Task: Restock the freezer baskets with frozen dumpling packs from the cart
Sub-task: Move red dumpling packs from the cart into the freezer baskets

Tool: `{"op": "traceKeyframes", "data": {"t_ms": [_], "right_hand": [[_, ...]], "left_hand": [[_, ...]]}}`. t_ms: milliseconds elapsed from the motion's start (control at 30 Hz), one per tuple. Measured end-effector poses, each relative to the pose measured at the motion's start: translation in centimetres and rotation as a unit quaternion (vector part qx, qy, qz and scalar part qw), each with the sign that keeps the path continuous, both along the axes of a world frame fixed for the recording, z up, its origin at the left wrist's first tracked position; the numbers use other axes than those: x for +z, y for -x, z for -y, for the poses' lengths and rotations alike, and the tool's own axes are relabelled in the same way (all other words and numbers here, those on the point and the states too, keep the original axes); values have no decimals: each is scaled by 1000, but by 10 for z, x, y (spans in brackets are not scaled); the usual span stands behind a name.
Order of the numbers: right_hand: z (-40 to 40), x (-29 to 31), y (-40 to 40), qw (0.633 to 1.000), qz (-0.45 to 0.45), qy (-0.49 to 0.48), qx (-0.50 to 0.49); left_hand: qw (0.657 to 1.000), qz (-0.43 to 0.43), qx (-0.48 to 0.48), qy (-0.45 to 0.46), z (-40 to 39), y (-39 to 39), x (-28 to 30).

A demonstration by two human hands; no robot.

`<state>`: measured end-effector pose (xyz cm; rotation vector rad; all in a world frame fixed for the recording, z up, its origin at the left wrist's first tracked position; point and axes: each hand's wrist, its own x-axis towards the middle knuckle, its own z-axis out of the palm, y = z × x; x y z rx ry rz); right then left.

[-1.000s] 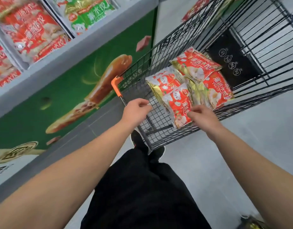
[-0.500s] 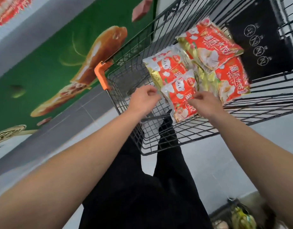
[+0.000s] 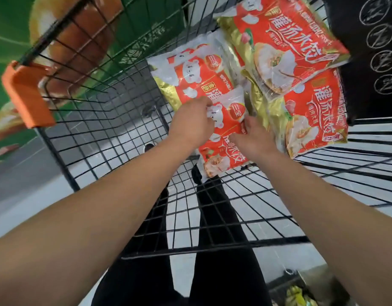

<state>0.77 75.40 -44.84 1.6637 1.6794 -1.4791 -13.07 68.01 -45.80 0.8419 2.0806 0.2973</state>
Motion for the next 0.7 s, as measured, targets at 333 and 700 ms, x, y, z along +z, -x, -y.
{"op": "traceKeyframes", "data": {"t_ms": [333, 700], "right_hand": [[10, -24, -10, 999, -18, -13, 33], [39, -68, -9, 968, 61, 164, -181]], "left_hand": [[996, 5, 85, -12, 26, 5, -30], [756, 222, 616, -17, 103, 41, -15]]}}
